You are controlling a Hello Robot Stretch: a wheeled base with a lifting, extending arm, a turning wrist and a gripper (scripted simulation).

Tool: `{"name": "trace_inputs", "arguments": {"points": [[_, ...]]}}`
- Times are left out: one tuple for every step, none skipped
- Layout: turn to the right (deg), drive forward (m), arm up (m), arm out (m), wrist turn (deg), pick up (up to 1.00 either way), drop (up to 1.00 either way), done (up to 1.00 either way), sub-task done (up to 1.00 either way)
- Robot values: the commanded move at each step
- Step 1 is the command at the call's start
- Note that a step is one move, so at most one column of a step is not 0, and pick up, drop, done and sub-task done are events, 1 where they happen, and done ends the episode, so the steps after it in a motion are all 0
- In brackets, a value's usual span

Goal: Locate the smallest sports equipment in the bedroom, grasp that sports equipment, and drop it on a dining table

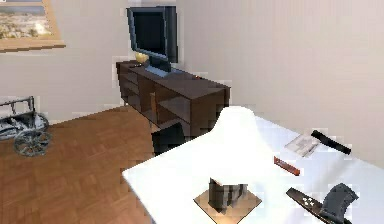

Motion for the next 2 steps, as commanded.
{"name": "trace_inputs", "arguments": {"points": [[0.0, 0.00, 0.00, -0.10, 0.0, 0.00, 0.00, 0.00, 0.00], [0.0, 0.00, 0.00, 0.00, 0.0, 0.00, 0.00, 1.00, 0.00]]}}
